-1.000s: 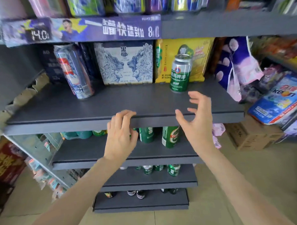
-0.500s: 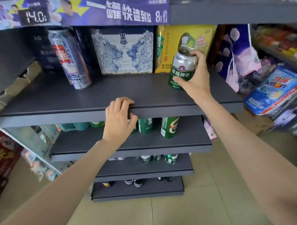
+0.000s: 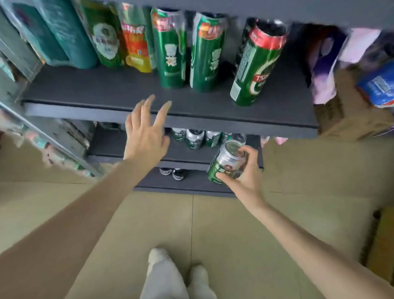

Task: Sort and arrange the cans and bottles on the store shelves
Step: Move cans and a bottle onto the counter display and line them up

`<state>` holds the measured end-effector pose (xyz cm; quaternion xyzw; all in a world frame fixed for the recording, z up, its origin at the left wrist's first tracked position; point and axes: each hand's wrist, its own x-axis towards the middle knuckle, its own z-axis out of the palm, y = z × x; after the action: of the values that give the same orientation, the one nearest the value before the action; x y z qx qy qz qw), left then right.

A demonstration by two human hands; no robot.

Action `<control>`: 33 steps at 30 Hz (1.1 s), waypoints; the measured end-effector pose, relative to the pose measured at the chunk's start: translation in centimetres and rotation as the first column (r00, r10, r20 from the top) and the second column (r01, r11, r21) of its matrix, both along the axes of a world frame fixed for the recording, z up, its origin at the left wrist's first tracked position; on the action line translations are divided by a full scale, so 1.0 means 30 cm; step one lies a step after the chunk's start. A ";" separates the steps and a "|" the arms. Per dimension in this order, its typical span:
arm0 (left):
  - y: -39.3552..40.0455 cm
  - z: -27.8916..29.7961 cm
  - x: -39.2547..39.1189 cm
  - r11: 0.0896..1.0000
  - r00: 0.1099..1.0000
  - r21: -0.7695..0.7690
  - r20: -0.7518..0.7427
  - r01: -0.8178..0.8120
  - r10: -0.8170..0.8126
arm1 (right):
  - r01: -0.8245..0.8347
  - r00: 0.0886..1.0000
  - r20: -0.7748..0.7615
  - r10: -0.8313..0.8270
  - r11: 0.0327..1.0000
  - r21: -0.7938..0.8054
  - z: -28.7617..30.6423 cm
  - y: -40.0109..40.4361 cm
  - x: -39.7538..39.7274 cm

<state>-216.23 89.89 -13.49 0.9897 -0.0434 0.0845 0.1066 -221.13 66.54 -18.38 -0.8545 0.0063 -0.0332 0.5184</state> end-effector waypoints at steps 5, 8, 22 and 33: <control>0.029 -0.177 0.071 0.989 0.995 0.147 0.099 -0.024 0.009 | 0.161 0.986 -0.044 -0.163 0.986 -0.034 -0.360 0.085 0.173; 0.037 -0.221 0.088 0.987 0.983 0.162 0.181 -0.020 -0.010 | 0.211 0.977 0.003 -0.212 0.974 -0.080 -0.491 0.113 0.260; 0.031 -0.246 0.089 0.965 0.983 0.255 0.181 -0.063 0.017 | 0.287 0.955 0.011 -0.296 0.916 -0.281 -0.572 0.166 0.332; 0.212 0.239 -0.055 0.982 0.983 0.147 0.119 0.120 -0.138 | 0.258 0.916 0.299 -0.266 0.964 0.066 0.187 0.103 0.001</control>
<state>-217.88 96.24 -6.32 0.9823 -0.1200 0.1380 0.0395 -221.11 69.63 -12.77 -0.8240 0.0408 -0.2339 0.5145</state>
